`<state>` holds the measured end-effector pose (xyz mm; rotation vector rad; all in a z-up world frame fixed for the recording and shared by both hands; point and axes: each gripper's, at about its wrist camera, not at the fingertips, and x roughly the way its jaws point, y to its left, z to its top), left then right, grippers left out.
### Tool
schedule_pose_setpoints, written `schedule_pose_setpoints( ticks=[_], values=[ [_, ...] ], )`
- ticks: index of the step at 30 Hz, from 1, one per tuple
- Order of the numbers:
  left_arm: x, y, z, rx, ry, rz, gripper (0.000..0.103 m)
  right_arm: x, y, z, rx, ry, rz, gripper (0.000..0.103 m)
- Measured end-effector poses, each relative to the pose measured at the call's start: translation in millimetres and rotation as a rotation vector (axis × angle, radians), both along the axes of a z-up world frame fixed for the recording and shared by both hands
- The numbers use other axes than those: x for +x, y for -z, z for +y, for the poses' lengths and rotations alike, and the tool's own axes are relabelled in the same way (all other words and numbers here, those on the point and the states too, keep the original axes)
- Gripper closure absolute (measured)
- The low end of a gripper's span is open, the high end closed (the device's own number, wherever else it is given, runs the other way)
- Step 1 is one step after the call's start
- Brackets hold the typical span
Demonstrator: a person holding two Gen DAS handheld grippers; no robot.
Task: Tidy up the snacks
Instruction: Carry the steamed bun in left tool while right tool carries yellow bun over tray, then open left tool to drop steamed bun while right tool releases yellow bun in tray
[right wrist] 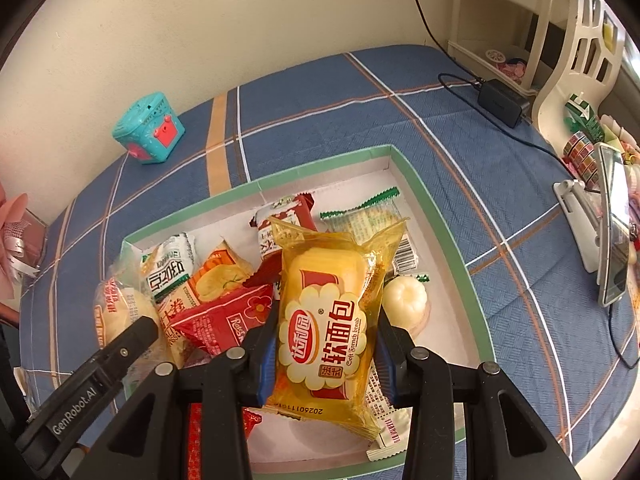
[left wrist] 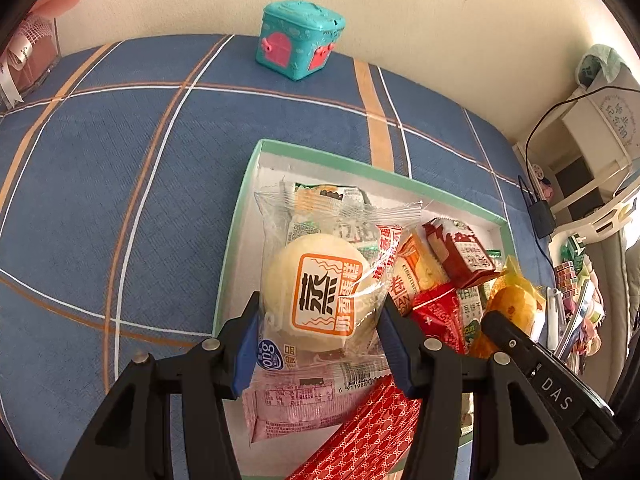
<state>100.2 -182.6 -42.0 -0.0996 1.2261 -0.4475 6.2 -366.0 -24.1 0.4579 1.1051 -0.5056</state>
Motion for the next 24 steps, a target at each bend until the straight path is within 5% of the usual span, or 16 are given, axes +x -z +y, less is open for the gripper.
schedule_pose_setpoints(
  ticks=[11,14,16,24],
  values=[
    [2,10,5,0.026,-0.026,0.036,0.044,3,11,1,-0.003,-0.012,0.028,0.059],
    [3,10,1,0.035,-0.023,0.045,0.039,3,7,3,-0.014,-0.018,0.024,0.052],
    [3,7,0,0.025,-0.022,0.050,0.037,2,1,3,-0.031,-0.015,0.007,0.042],
    [2,-22,4,0.007,-0.021,0.007,0.034,-3,-25,8,-0.079,-0.019,-0.056,0.042]
  ],
)
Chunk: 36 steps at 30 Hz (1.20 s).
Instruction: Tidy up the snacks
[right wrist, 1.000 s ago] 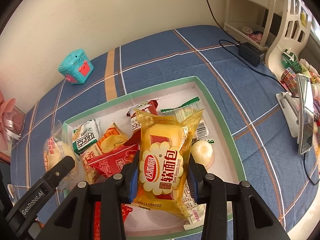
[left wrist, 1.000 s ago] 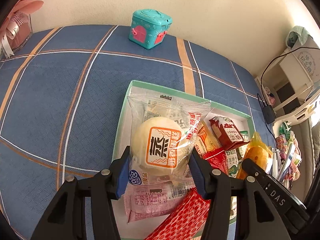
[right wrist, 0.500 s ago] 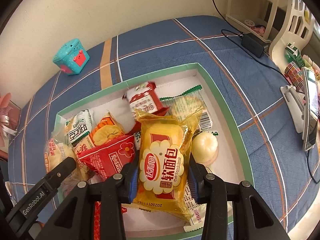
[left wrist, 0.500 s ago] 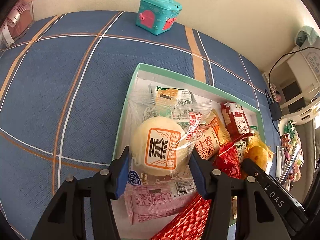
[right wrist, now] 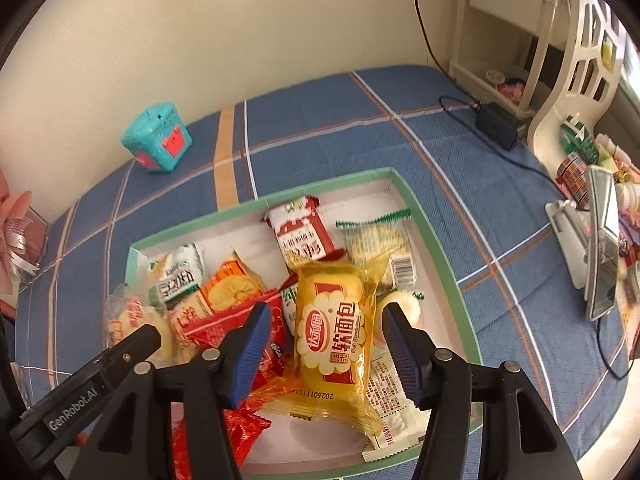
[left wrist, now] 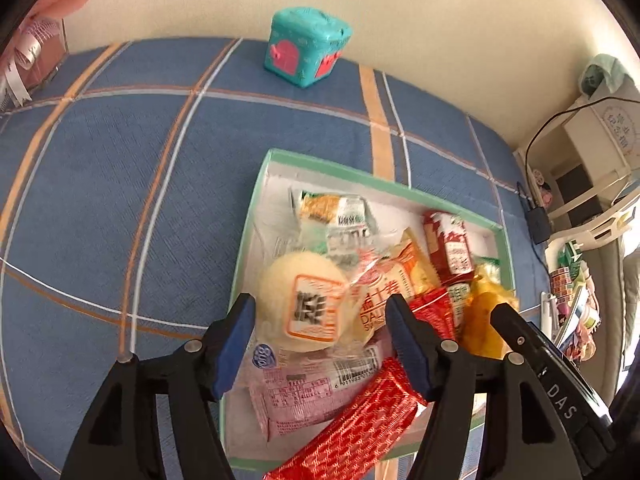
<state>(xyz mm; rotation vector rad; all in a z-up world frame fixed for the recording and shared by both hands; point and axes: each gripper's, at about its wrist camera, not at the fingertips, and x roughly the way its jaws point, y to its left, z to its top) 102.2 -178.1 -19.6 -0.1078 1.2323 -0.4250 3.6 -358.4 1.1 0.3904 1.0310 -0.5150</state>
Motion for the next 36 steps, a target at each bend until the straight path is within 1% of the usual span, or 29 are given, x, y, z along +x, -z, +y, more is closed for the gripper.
schedule_pose_setpoints(
  ticks=[1,2,3,4,5,10,12,15,16,17,18,21,22,23,24,26,28,32,36],
  values=[
    [0,-4,1,0.004,-0.001,-0.010,0.034,0,-2,1,-0.005,-0.002,-0.005,0.042],
    [0,-9,2,0.012,-0.001,-0.030,0.032,0,-5,3,-0.011,-0.006,-0.011,0.042],
    [0,-14,2,0.021,-0.002,-0.045,0.027,-1,-8,4,-0.016,-0.010,-0.018,0.042],
    [-1,-19,3,0.036,-0.004,-0.069,0.016,0,-9,5,-0.019,-0.013,-0.021,0.042],
    [-1,-23,5,0.045,-0.005,-0.086,0.013,0,-11,7,-0.023,-0.018,-0.023,0.042],
    [-3,-39,14,0.123,-0.010,-0.181,0.012,1,-17,16,-0.042,-0.048,-0.029,0.040],
    [-5,-41,16,0.176,-0.020,-0.225,0.010,1,-18,20,-0.046,-0.060,-0.031,0.032],
    [-5,-43,19,0.252,-0.043,-0.269,0.010,1,-19,25,-0.058,-0.077,-0.035,0.025],
    [-5,-42,20,0.274,-0.053,-0.277,0.010,1,-19,26,-0.060,-0.081,-0.035,0.023],
    [-5,-41,22,0.292,-0.058,-0.279,0.010,1,-18,27,-0.061,-0.084,-0.036,0.017],
    [-5,-41,22,0.295,-0.059,-0.280,0.010,1,-18,28,-0.061,-0.089,-0.038,0.015],
    [-8,-40,26,0.312,-0.080,-0.286,0.010,1,-17,32,-0.052,-0.111,-0.037,0.015],
    [-9,-41,27,0.337,-0.098,-0.295,0.010,1,-17,34,-0.052,-0.118,-0.037,0.013],
    [-11,-41,27,0.359,-0.109,-0.300,0.010,0,-16,35,-0.054,-0.120,-0.038,0.004],
    [-12,-40,28,0.382,-0.119,-0.306,0.010,-1,-17,37,-0.059,-0.124,-0.042,0.000],
    [-17,-40,30,0.427,-0.131,-0.320,0.010,-2,-17,40,-0.064,-0.129,-0.041,0.000],
    [-21,-40,33,0.449,-0.137,-0.324,0.010,-3,-17,44,-0.058,-0.129,-0.042,0.000],
    [-29,-44,46,0.428,-0.149,-0.293,0.010,-10,-18,56,-0.052,-0.158,-0.043,0.000],
    [-45,-47,64,0.449,-0.163,-0.271,0.010,-24,-18,74,-0.064,-0.183,-0.033,0.000]
  ],
)
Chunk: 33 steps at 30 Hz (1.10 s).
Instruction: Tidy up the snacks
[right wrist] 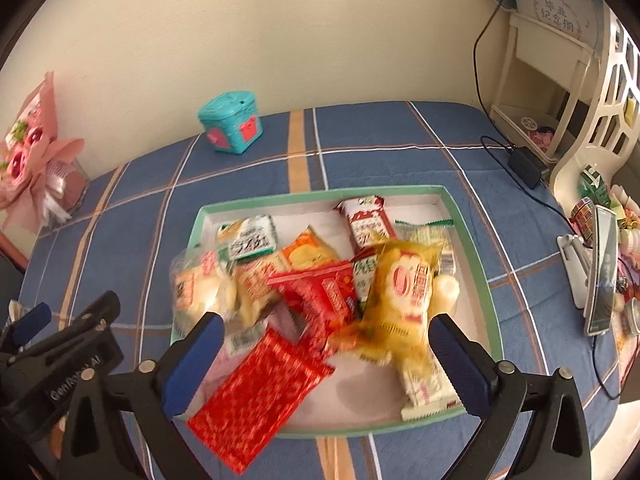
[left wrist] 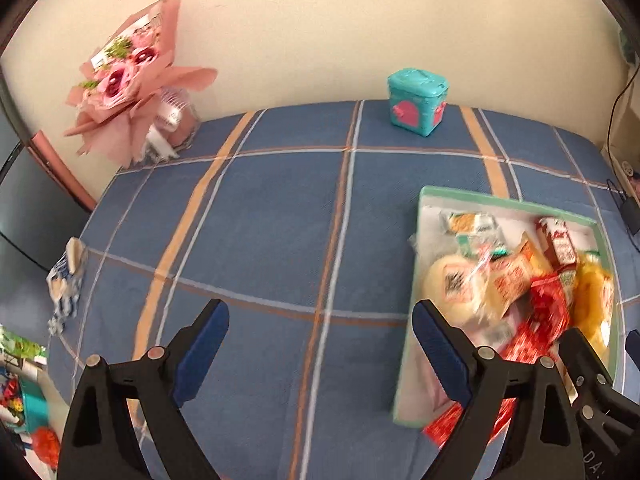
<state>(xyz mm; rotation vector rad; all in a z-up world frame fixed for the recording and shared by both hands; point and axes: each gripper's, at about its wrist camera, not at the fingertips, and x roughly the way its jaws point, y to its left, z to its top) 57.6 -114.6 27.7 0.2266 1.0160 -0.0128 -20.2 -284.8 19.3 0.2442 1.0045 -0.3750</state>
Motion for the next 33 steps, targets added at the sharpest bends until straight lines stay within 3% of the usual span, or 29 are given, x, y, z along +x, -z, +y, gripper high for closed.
schedule_pose_setpoints(
  ticks=[7,11,14,21,33],
  values=[
    [-35,-4,31,0.013,-0.027,0.027,0.010,-29,8,25,-0.004,-0.051,0.047,0.000],
    [-62,9,45,0.006,-0.007,0.054,0.010,-46,12,32,0.002,-0.054,0.064,0.000],
    [-66,12,52,-0.014,-0.017,0.077,0.010,-51,9,36,-0.008,-0.056,0.055,0.000],
    [-71,0,54,-0.030,-0.013,0.014,0.010,-58,-3,42,-0.034,-0.067,0.014,0.000],
    [-68,-3,55,-0.059,-0.017,0.011,0.010,-53,1,40,-0.018,-0.071,0.033,0.000]
  ],
)
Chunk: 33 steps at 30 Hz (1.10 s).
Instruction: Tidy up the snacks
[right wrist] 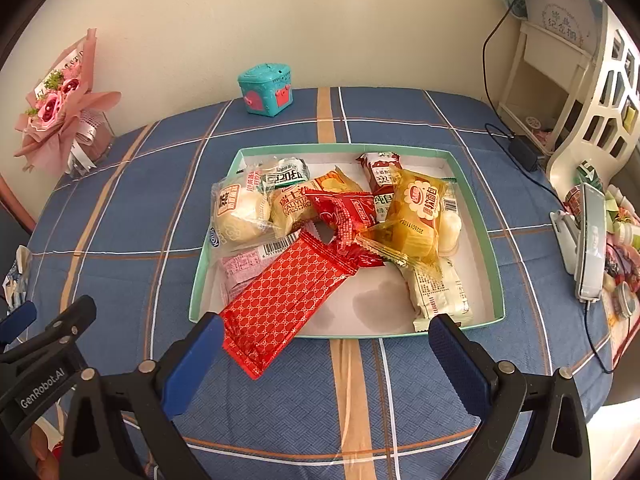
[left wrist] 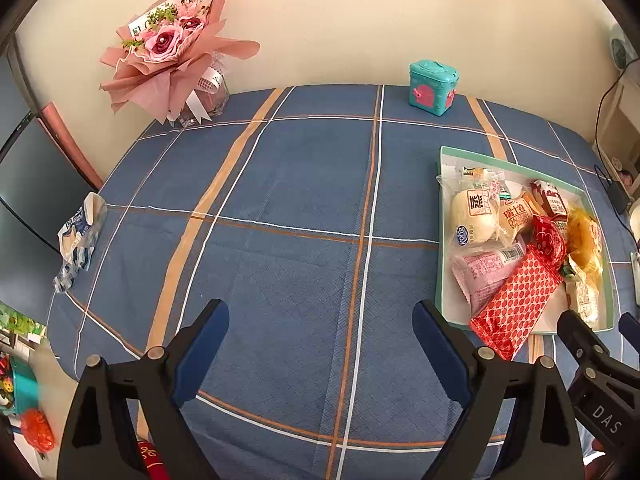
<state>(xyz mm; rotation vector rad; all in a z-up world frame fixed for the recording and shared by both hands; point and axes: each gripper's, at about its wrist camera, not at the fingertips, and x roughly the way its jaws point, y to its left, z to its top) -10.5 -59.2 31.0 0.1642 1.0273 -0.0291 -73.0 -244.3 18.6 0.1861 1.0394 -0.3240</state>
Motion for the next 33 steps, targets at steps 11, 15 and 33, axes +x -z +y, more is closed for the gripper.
schedule_pose_setpoints(
  ticks=[11,15,33],
  values=[
    [1.3,0.9,2.2,0.000,-0.008,0.006,0.010,1.6,1.1,2.7,-0.007,-0.007,0.008,0.000],
    [1.4,0.6,1.9,0.002,-0.003,0.003,0.010,2.3,1.2,3.3,-0.008,-0.010,0.011,0.000],
    [1.7,-1.1,2.7,0.001,-0.001,-0.004,0.010,2.4,2.4,4.2,-0.008,-0.013,0.016,0.000]
  ],
)
